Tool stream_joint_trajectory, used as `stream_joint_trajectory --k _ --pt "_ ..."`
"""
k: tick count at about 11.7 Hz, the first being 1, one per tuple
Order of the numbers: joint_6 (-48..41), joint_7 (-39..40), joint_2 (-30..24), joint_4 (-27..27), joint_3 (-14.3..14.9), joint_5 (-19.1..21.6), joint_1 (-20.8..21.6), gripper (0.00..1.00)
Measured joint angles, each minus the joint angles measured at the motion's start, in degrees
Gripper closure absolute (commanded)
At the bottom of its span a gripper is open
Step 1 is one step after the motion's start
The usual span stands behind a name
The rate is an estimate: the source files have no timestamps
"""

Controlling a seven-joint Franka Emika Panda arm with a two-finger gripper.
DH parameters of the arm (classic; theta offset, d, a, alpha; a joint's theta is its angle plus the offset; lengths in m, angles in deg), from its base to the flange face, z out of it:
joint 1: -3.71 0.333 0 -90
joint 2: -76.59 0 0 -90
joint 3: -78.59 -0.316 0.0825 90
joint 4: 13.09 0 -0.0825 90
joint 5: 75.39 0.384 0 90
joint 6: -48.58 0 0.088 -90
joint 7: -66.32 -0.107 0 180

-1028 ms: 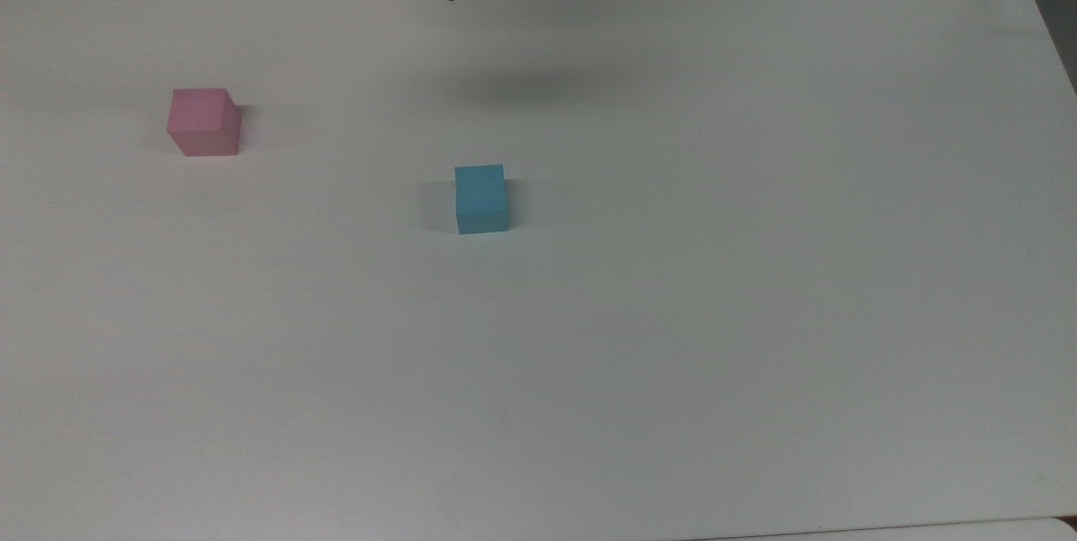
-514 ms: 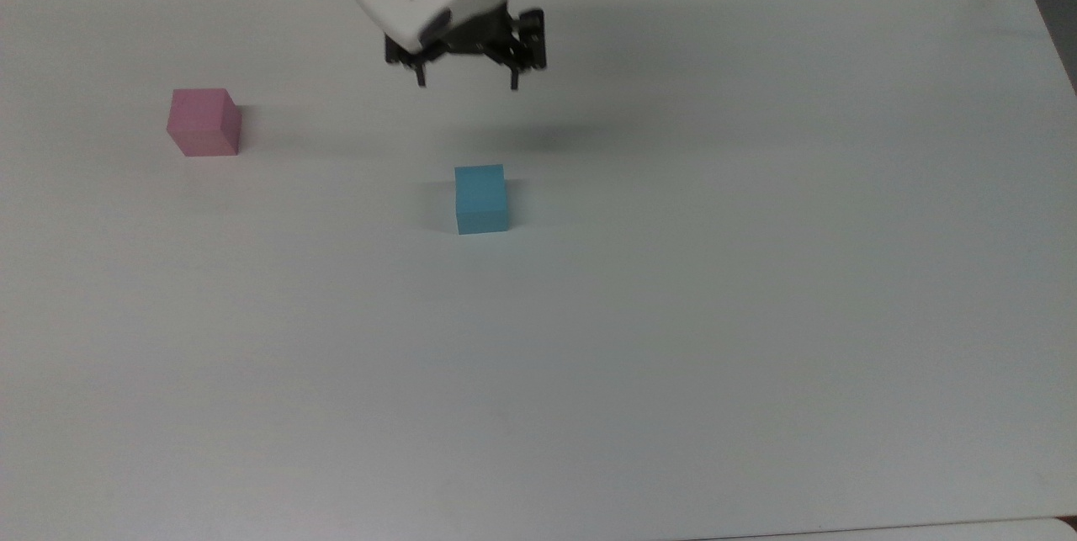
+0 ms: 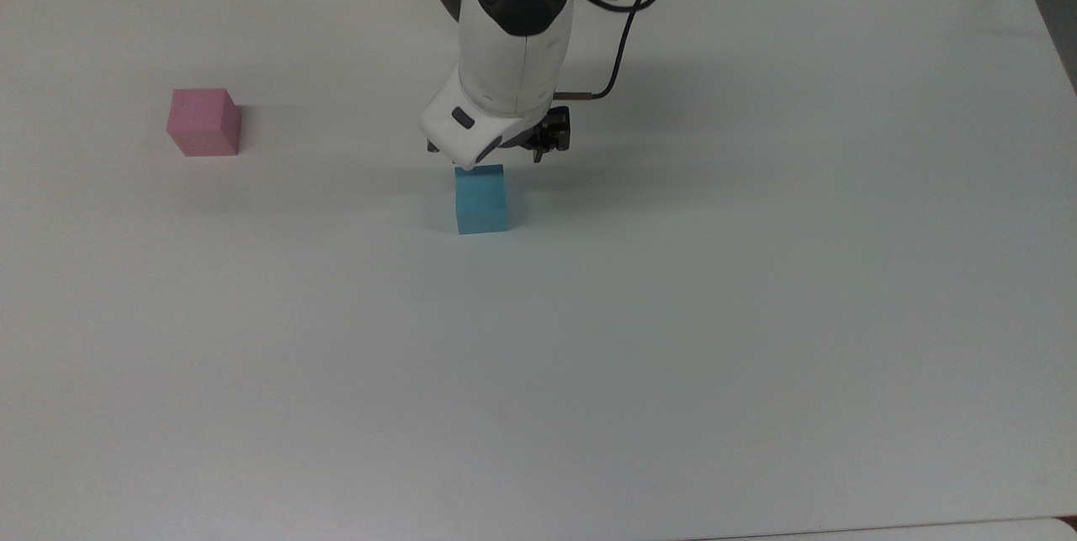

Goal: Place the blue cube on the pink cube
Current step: 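Lower the open gripper onto the light-blue cube and close on it, then lift the blue cube and carry it over the pink cube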

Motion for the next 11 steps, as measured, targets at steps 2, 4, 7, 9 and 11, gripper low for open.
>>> stream_joint_trajectory --k 2,4,7,9,11 --pt "2.34 0.00 2.05 0.02 0.22 -0.97 -0.10 0.01" --pt "5.00 0.00 4.31 0.03 0.27 -1.04 -0.13 0.46" --pt "6.55 -0.01 5.76 -0.17 0.32 -1.03 -0.38 0.69" --pt "6.34 -0.01 5.21 -0.99 0.80 -1.04 -1.07 0.69" --pt "3.27 0.77 2.88 -1.22 1.35 -2.11 -3.65 0.68"
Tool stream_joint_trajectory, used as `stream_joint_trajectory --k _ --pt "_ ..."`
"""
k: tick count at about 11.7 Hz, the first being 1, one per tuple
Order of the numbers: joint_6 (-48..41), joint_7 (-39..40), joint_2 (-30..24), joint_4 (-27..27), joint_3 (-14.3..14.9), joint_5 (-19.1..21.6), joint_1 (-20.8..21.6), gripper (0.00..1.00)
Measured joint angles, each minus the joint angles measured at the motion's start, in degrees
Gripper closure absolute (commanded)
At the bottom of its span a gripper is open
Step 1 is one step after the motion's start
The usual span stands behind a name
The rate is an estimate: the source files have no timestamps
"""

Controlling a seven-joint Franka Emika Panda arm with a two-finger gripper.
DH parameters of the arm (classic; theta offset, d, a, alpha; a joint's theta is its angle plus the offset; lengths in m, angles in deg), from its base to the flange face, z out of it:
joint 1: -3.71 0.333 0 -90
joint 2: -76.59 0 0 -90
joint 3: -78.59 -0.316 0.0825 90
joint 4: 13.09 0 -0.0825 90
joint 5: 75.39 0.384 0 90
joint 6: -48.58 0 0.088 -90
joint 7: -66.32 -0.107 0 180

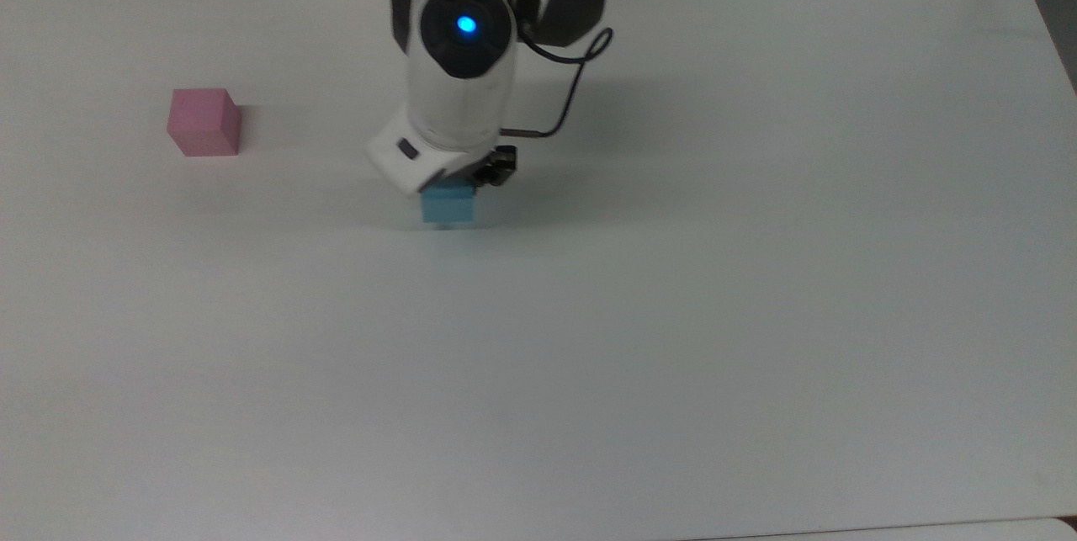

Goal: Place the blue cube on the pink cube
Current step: 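Lift the blue cube and carry it over the pink cube, then lower the blue cube onto the pink cube and open the gripper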

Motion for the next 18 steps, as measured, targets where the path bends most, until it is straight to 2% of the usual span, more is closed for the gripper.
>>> stream_joint_trajectory --k 2,6,8,9,10,11,16,18 --pt "-2.53 4.45 -2.68 0.00 0.26 -1.79 -5.47 0.68" --pt "-2.77 20.84 -5.55 0.07 0.42 -2.21 -20.56 0.66" --pt "-2.78 27.99 -5.54 1.17 0.39 -2.74 -25.49 0.64" --pt "-2.39 29.64 -5.48 1.98 0.37 -3.54 -26.98 0.62" --pt "-1.66 30.05 -5.37 2.68 0.34 -4.09 -27.66 0.40" --pt "-1.12 30.52 -5.32 3.44 0.33 -4.50 -27.81 0.00" --pt "-0.77 30.85 -5.67 3.67 0.07 -4.59 -27.81 0.00" --pt "-3.69 30.50 -8.33 1.79 -0.05 -4.33 -27.75 0.00"
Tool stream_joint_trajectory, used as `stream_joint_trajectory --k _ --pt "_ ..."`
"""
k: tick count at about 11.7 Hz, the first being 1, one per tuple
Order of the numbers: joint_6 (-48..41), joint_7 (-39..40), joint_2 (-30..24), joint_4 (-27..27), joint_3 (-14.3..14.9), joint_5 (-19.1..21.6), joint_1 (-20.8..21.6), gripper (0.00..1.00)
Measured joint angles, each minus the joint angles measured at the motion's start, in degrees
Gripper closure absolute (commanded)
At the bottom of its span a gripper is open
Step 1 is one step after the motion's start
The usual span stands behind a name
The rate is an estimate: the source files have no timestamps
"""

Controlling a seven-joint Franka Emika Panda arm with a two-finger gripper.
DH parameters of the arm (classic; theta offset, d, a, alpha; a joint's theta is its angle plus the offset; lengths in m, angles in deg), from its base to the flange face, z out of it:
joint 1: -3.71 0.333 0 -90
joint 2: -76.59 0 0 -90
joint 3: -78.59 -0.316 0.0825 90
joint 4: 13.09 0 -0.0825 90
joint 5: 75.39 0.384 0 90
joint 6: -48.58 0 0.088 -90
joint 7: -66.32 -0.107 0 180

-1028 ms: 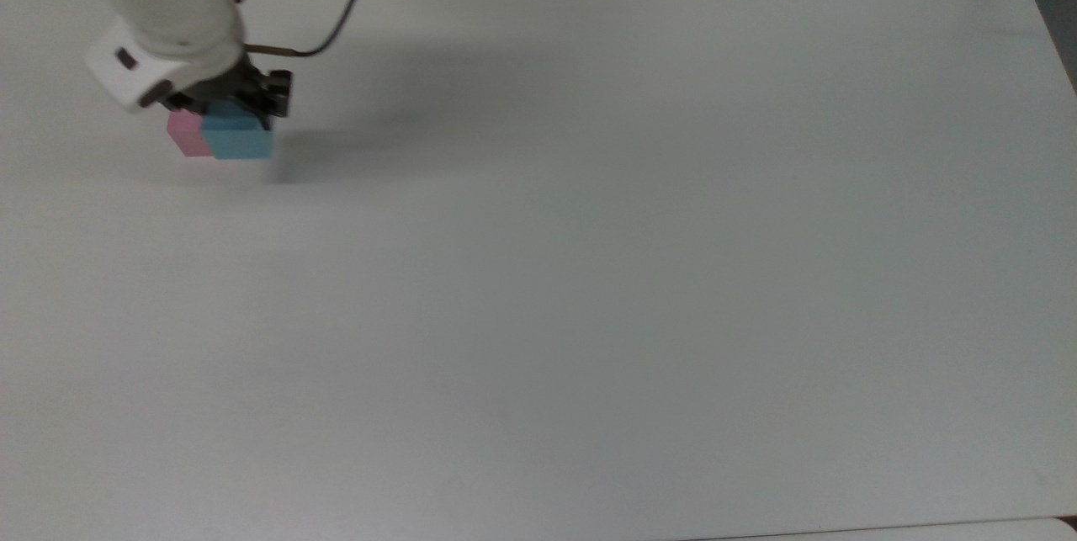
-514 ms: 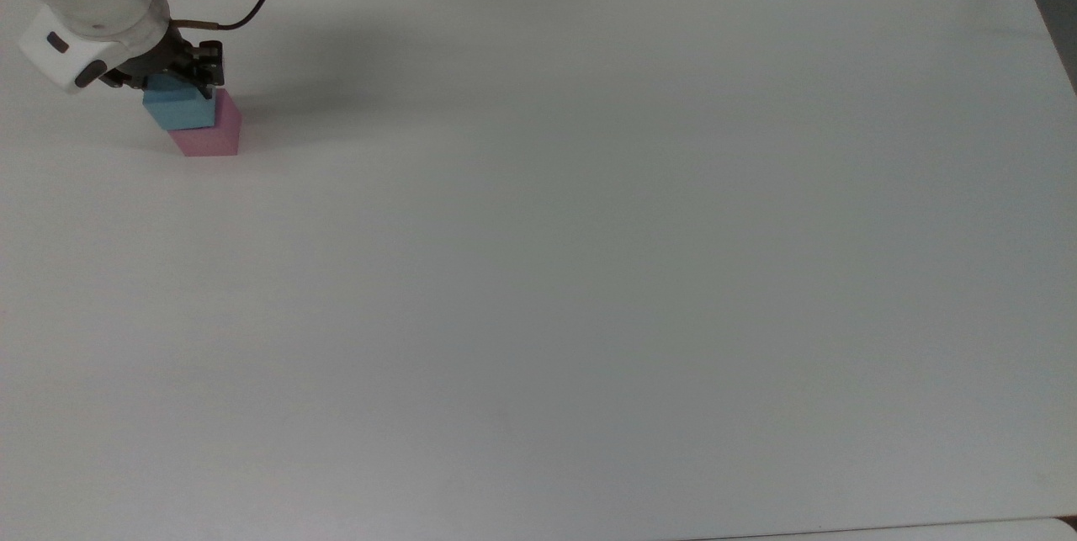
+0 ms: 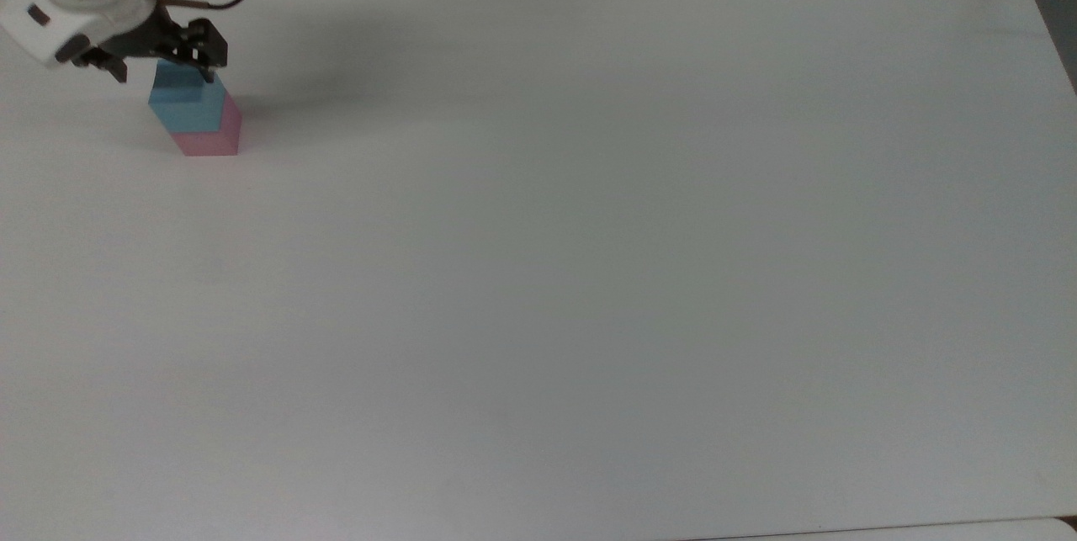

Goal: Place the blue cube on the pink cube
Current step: 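Lower the blue cube onto the pink cube and open the gripper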

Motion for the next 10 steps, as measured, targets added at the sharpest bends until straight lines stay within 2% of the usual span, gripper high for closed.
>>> stream_joint_trajectory --k 2,6,8,10 --pt "-5.39 -3.30 -3.50 -3.33 -0.98 2.60 1.30 0.00" --pt "-8.77 -19.84 -9.10 -4.43 -1.61 3.36 12.61 0.00" --pt "-10.38 -27.23 -10.60 -4.41 0.01 4.13 18.46 0.00" --pt "-11.13 -30.15 -11.42 -4.39 1.96 6.14 22.27 0.00"
